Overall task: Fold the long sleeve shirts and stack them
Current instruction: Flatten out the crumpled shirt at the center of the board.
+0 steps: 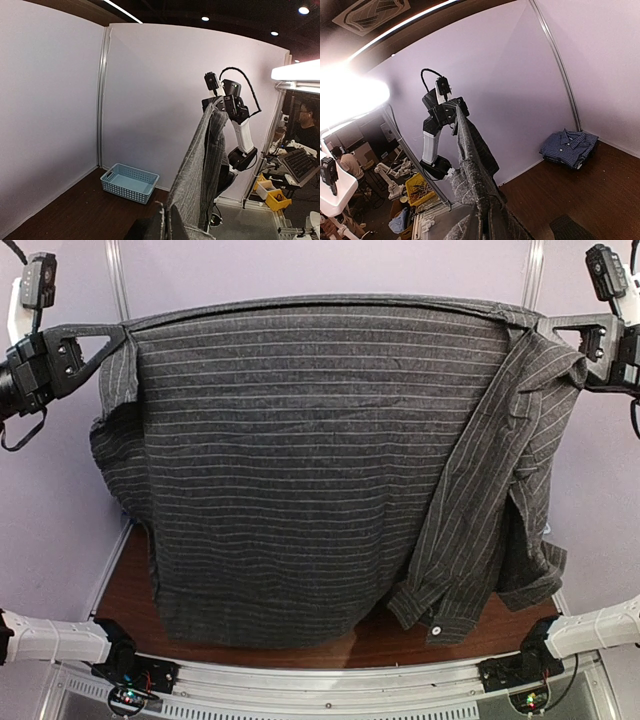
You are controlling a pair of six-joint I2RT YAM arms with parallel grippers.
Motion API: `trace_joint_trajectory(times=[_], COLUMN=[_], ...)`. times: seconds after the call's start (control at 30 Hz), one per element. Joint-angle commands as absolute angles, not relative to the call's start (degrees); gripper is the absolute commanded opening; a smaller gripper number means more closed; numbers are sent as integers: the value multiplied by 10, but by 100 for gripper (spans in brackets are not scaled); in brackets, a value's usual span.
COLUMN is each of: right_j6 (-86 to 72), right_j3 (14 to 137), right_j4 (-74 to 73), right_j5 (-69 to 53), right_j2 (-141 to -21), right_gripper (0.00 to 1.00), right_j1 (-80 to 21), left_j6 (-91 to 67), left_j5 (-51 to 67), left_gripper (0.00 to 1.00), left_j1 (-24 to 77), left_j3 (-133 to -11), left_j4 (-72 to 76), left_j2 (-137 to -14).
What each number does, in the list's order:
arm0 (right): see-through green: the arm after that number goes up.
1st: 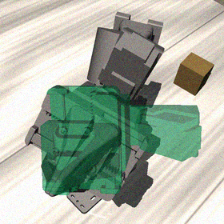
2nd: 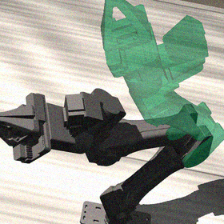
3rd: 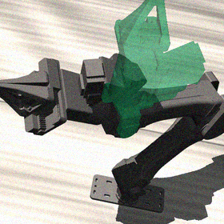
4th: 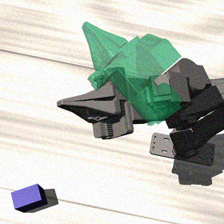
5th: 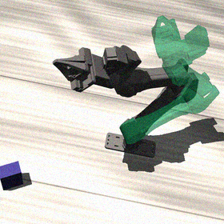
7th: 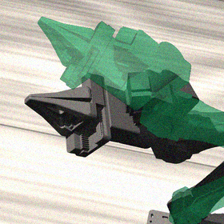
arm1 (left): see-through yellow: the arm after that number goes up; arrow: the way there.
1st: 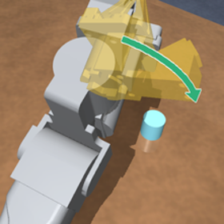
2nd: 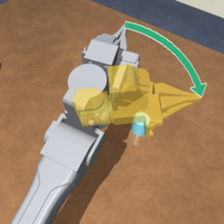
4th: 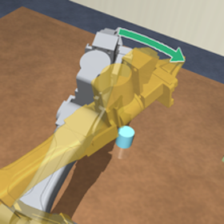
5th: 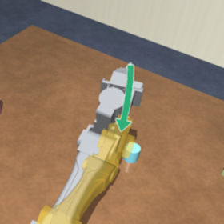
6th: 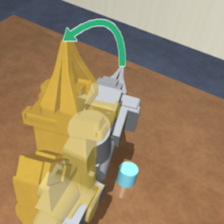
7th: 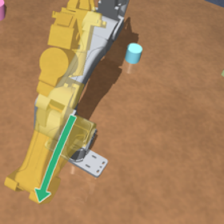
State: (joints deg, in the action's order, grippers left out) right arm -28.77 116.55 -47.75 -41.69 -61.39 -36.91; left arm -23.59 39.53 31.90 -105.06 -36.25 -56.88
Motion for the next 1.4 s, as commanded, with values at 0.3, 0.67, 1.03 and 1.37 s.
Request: trace_joint_trajectory(times=[0.3, 0.67, 1.03, 1.37], right_j6=[-209, -101, -48, -39], right_j3=[1138, 912, 1027, 1236], right_j4=[-515, -322, -197, -269], right_j5=[-25, 108, 93, 193], right_j2=[-586, -825, -1195, -1368], right_gripper=[0, 0, 0, 35], right_j1=[-351, -253, -199, -191], left_j6=[-171, -132, -117, -114], left_j5=[21, -184, -142, -188], left_gripper=[0, 0, 0, 32], left_j1=[288, 229, 207, 186], left_j3=[-1046, -857, -1055, -1232], left_j4=[-346, -168, -121, -179], left_j2=[-643, -907, -1265, -1396])
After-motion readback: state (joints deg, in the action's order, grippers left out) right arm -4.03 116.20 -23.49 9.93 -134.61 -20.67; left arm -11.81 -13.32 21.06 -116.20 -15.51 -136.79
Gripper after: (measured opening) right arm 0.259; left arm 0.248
